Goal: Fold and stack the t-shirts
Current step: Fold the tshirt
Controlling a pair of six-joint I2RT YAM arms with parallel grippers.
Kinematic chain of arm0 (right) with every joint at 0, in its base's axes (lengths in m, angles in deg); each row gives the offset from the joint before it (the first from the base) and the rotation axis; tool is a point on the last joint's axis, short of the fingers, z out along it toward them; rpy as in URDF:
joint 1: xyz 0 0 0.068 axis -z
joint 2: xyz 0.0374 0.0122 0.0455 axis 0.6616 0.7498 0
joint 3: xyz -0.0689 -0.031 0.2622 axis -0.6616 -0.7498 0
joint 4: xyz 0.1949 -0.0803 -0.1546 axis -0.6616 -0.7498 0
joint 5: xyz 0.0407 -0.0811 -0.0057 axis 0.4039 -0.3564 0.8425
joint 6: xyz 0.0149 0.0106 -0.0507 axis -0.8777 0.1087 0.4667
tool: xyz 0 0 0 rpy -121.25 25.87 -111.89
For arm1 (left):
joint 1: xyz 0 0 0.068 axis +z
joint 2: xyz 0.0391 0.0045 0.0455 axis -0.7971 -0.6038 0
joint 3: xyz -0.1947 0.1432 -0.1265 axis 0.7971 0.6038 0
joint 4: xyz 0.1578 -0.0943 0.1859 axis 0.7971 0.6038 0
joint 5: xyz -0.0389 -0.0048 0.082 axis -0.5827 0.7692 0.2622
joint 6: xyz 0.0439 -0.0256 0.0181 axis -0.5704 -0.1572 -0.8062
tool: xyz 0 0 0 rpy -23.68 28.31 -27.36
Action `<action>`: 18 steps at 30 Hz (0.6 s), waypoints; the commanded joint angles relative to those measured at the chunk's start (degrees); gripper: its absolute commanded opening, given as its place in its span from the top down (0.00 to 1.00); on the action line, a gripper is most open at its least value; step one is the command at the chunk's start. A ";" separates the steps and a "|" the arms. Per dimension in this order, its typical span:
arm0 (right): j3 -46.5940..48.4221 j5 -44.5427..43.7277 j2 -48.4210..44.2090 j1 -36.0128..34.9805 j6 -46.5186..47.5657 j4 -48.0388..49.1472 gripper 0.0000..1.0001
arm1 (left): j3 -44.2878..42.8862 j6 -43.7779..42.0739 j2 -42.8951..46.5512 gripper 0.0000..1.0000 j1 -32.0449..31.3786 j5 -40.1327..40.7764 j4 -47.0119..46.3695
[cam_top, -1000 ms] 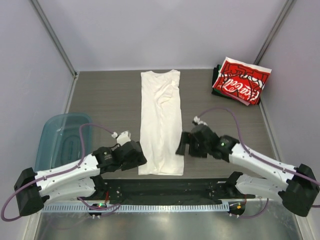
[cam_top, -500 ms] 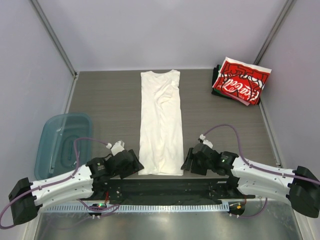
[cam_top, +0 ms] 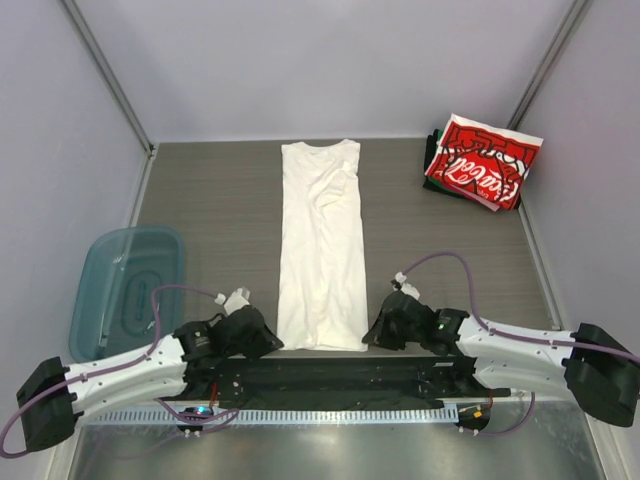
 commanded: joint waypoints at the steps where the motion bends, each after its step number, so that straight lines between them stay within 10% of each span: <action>1: -0.24 -0.68 -1.42 -0.77 -0.50 -1.41 0.99 | 1.31 0.06 0.85 0.97 -0.02 -1.47 1.26; 8: 2.49 -1.20 -6.00 -2.79 -2.09 -11.43 0.98 | 0.08 3.75 4.19 0.99 -0.89 -2.88 6.45; 9: 3.28 -1.82 -6.44 -2.88 -1.83 -14.05 0.63 | -0.10 3.84 4.54 0.86 -0.81 -3.14 6.71; 12: 8.98 -5.41 -7.41 -2.88 0.89 -21.59 0.26 | -2.73 2.09 5.33 0.48 -0.81 -2.97 10.04; 18: 27.26 -20.62 0.57 0.53 12.30 -27.79 0.12 | -17.11 -7.48 4.81 0.29 -0.81 7.45 23.73</action>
